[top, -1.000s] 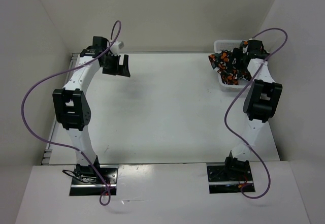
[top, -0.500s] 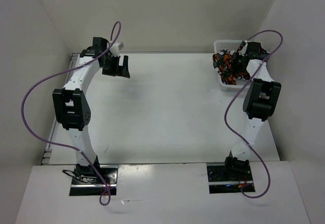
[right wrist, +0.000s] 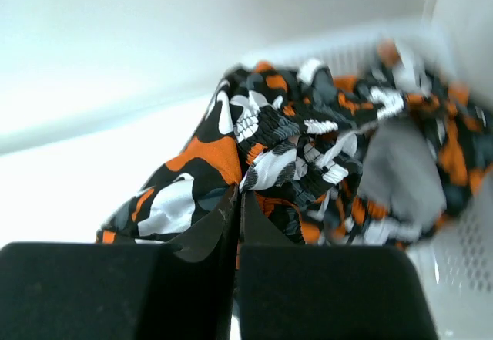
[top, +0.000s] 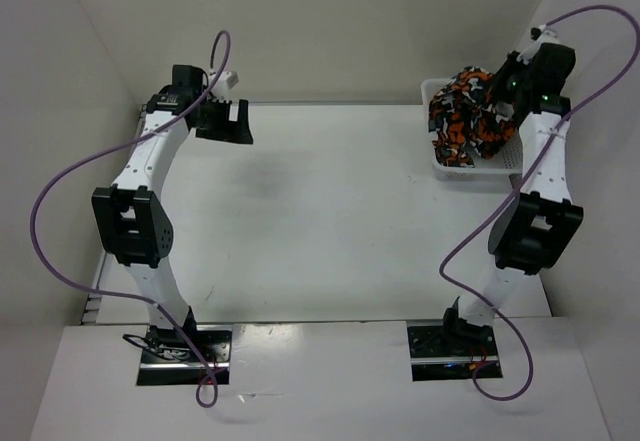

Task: Fold and stack the shorts
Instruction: Grab the shorts from the pile

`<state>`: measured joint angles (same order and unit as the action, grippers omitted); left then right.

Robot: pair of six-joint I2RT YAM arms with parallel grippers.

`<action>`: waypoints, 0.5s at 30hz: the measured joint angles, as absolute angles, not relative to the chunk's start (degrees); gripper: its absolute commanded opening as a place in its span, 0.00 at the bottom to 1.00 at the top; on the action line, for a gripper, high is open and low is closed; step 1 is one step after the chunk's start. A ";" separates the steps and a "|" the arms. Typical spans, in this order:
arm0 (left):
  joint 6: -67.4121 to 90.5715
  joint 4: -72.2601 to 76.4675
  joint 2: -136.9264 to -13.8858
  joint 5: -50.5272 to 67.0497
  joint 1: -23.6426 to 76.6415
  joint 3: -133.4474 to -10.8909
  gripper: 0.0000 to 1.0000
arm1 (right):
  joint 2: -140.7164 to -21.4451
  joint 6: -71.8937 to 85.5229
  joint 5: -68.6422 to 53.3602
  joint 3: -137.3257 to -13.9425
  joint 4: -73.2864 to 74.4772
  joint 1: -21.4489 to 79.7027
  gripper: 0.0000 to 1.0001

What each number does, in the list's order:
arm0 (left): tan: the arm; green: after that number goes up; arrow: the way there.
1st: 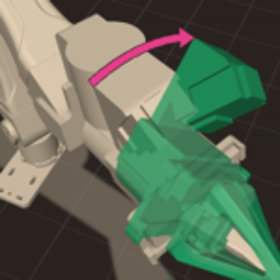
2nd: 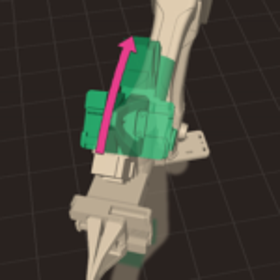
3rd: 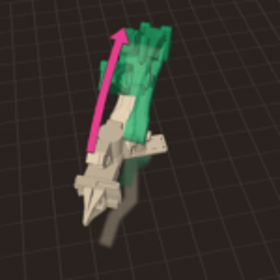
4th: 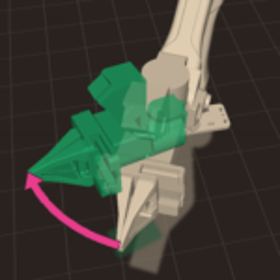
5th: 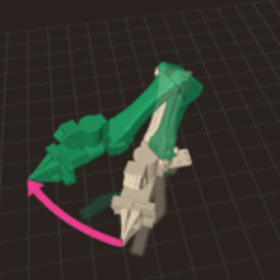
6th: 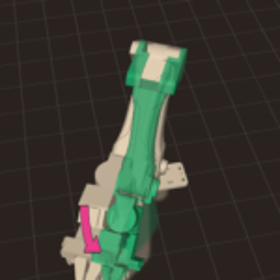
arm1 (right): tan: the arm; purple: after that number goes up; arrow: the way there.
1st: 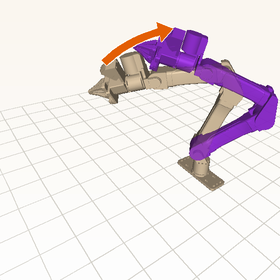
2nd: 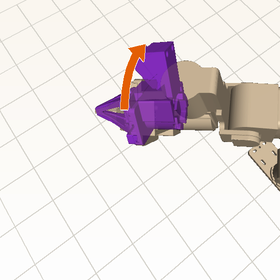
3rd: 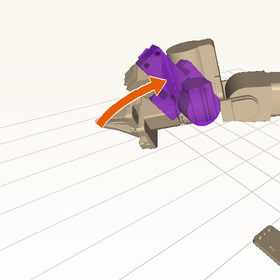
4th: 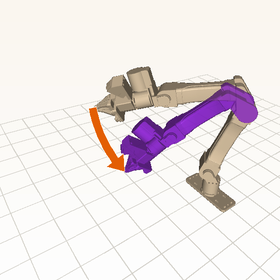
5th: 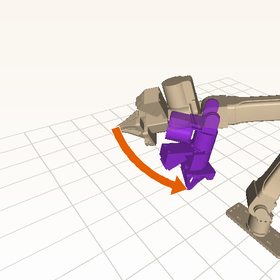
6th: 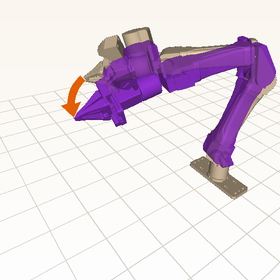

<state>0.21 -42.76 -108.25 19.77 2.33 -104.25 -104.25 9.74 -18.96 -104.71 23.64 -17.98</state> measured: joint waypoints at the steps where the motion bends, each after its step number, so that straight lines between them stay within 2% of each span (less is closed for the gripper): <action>1: 0.21 -42.68 -107.72 19.77 2.33 -104.25 1.00 | -102.76 10.26 -19.03 -105.43 23.03 -17.98 0.00; 8: 0.21 -41.74 -105.58 19.81 2.42 -104.25 1.00 | -95.37 11.44 -16.69 -111.72 17.32 -14.87 0.00; 15: 0.23 -41.04 -105.32 19.81 2.42 -105.60 1.00 | -96.53 7.49 -11.16 -128.64 14.81 1.58 0.00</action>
<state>0.23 -41.04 -105.32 19.81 2.42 -105.60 -96.53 7.49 -11.16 -128.64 14.81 1.58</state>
